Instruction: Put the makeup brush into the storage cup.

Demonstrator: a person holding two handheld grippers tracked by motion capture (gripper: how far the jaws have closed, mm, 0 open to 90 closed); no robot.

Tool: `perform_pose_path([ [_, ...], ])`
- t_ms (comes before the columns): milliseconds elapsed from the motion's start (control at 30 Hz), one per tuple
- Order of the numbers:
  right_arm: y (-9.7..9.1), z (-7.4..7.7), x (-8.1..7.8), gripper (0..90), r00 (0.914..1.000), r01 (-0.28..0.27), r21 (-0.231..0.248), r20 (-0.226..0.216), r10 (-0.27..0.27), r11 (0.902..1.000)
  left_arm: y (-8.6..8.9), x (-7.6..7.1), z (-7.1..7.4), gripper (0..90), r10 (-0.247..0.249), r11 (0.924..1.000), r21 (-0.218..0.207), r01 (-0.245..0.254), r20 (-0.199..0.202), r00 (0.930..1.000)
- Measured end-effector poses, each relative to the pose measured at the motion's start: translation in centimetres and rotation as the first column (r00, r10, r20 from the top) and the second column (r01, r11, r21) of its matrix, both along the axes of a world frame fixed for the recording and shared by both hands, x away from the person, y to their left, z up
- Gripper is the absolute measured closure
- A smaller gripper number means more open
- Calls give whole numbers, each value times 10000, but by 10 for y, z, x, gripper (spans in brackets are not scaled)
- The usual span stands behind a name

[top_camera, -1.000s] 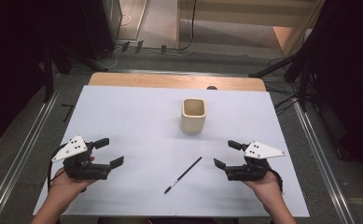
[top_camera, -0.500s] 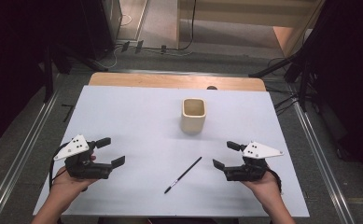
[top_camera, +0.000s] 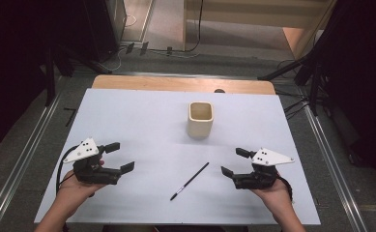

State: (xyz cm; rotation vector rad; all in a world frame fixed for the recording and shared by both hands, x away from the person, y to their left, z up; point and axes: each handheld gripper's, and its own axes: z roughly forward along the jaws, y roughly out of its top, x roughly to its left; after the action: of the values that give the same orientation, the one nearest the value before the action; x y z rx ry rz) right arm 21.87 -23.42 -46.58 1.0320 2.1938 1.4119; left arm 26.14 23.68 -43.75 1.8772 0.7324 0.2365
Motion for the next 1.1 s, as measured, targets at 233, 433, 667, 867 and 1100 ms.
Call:
perform_pose_path([
  [233, -3, 0, -2, 175, 9999, 137, 17, -23, -137, 9999, -7, 3, 0, 102, -128, 9999, -24, 128, -48, 9999],
  [433, -6, 0, -4, 175, 9996, 279, 54, 41, -279, 9996, -18, 6, -1, 101, -367, 9993, 83, 367, -59, 9993],
  [667, -6, 0, -6, 176, 9995, 318, -2, -76, -318, 9995, -27, 8, -2, 102, -451, 9990, 48, 452, -115, 9989],
  [867, -5, -1, -6, 176, 9995, 298, -33, -51, -298, 9996, -32, 8, -3, 102, -539, 9985, 79, 540, -159, 9984],
  [1100, -6, -1, -6, 177, 9994, 359, 10, -35, -359, 9994, -44, 10, -6, 102, -654, 9977, 184, 657, -214, 9976],
])
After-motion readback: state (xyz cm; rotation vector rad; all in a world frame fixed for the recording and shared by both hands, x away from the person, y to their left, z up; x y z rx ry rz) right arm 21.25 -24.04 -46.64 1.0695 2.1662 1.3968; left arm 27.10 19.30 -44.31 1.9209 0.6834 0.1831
